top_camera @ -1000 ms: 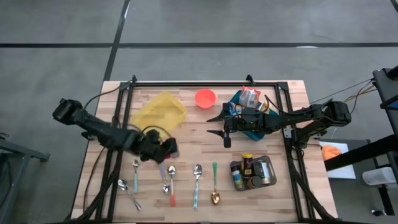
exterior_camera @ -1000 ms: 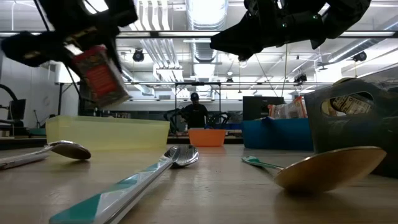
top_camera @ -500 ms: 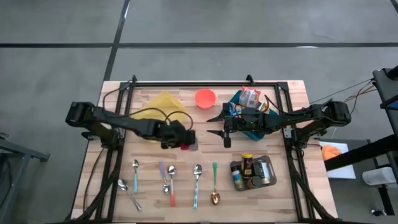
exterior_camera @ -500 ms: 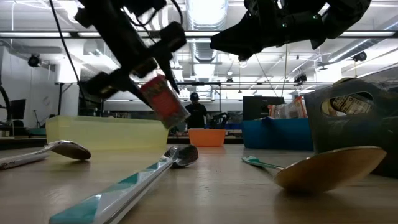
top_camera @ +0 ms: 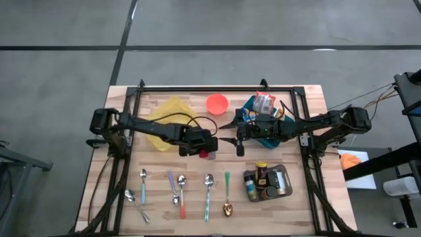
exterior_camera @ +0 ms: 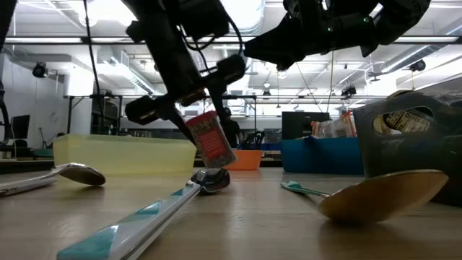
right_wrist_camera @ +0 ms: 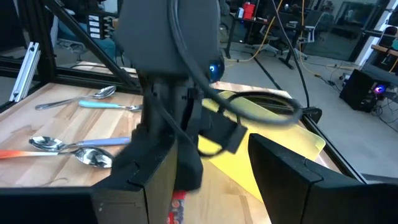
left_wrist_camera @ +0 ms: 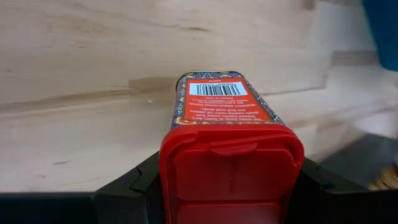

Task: Pick & Place Food Item
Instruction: Put the red seasoning can into the black bin

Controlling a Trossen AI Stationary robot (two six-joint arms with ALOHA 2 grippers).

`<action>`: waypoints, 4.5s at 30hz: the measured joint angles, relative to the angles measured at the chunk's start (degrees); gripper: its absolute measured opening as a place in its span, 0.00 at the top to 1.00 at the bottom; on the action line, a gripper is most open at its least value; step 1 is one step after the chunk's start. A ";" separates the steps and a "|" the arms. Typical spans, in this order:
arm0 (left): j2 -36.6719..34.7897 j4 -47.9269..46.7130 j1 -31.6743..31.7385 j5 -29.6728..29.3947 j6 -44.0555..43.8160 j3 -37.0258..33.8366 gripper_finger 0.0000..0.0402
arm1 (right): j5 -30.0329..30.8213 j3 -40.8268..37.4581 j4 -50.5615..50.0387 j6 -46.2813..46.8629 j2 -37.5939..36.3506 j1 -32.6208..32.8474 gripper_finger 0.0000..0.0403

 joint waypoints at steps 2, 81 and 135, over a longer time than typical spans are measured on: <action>1.62 -2.79 0.28 -0.05 -0.49 2.18 0.48 | 0.05 0.00 -0.03 0.00 0.00 0.00 0.51; -9.57 -20.72 -7.43 -14.24 1.50 6.24 0.25 | 0.04 -0.04 -0.07 -0.02 0.02 0.01 0.51; -58.80 32.80 -19.85 -43.12 57.00 -46.11 0.25 | 0.01 -0.02 -1.25 0.00 0.00 0.01 0.51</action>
